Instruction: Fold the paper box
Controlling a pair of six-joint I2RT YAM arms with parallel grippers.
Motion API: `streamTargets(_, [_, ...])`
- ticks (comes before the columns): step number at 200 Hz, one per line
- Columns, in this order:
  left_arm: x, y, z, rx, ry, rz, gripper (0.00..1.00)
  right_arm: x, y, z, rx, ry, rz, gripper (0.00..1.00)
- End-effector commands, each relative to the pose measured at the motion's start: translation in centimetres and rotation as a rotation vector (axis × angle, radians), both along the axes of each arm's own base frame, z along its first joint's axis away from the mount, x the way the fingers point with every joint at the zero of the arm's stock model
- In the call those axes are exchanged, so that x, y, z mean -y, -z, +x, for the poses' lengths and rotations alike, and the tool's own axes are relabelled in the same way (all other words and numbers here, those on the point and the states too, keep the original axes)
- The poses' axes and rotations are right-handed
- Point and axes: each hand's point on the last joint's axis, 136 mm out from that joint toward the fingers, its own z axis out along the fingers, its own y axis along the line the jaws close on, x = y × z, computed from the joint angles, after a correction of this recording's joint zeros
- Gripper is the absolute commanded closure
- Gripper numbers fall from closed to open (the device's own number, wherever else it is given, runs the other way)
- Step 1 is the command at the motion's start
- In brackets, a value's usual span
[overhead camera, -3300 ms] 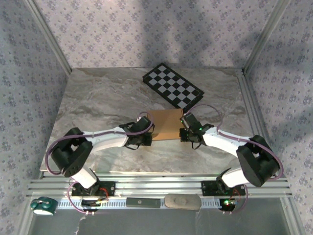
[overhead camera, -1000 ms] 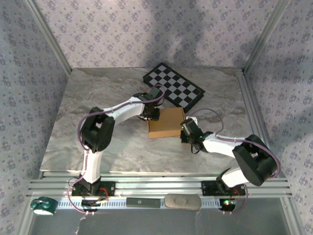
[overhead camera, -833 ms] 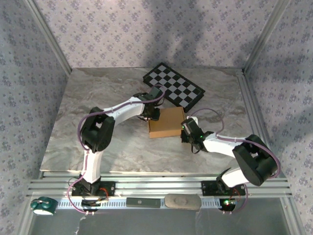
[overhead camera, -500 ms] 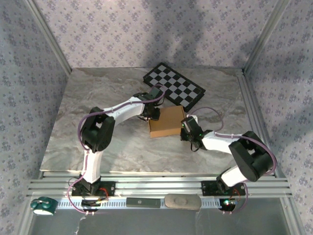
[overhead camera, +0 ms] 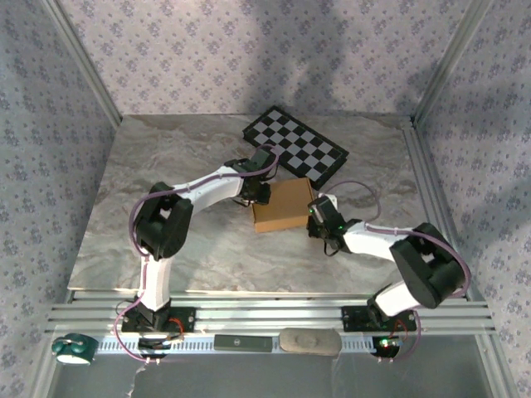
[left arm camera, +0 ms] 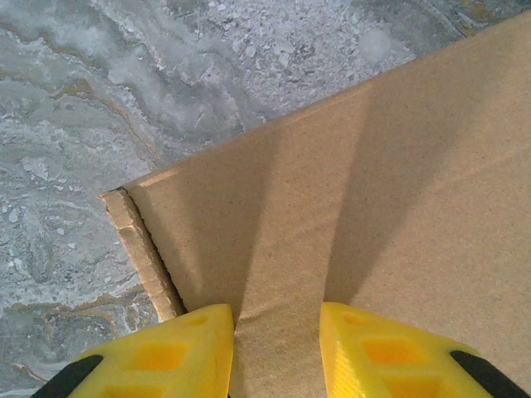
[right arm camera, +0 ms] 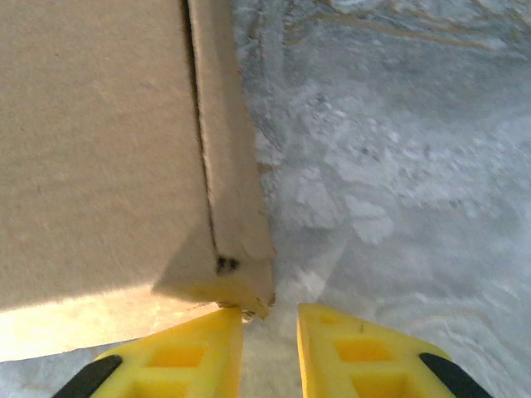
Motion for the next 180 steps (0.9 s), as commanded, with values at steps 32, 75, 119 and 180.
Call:
streamTargets(32, [-0.3, 3.3, -3.5, -0.153, 0.025, 0.015, 0.67, -0.2, -2.7, -4.1, -0.008, 0.056, 0.212, 0.72])
streamTargets(75, [-0.4, 3.4, -3.4, -0.154, 0.022, 0.016, 0.67, -5.2, -3.7, -4.1, 0.008, -0.029, 0.339, 0.82])
streamTargets(119, [-0.5, 3.4, -3.5, -0.155, 0.026, 0.023, 0.67, -11.5, -3.0, -2.8, 0.023, -0.126, 0.397, 0.85])
streamTargets(180, [-0.3, 3.6, -3.6, -0.165, 0.034, 0.02, 0.67, -14.5, -0.2, 0.1, 0.013, -0.098, 0.428, 0.88])
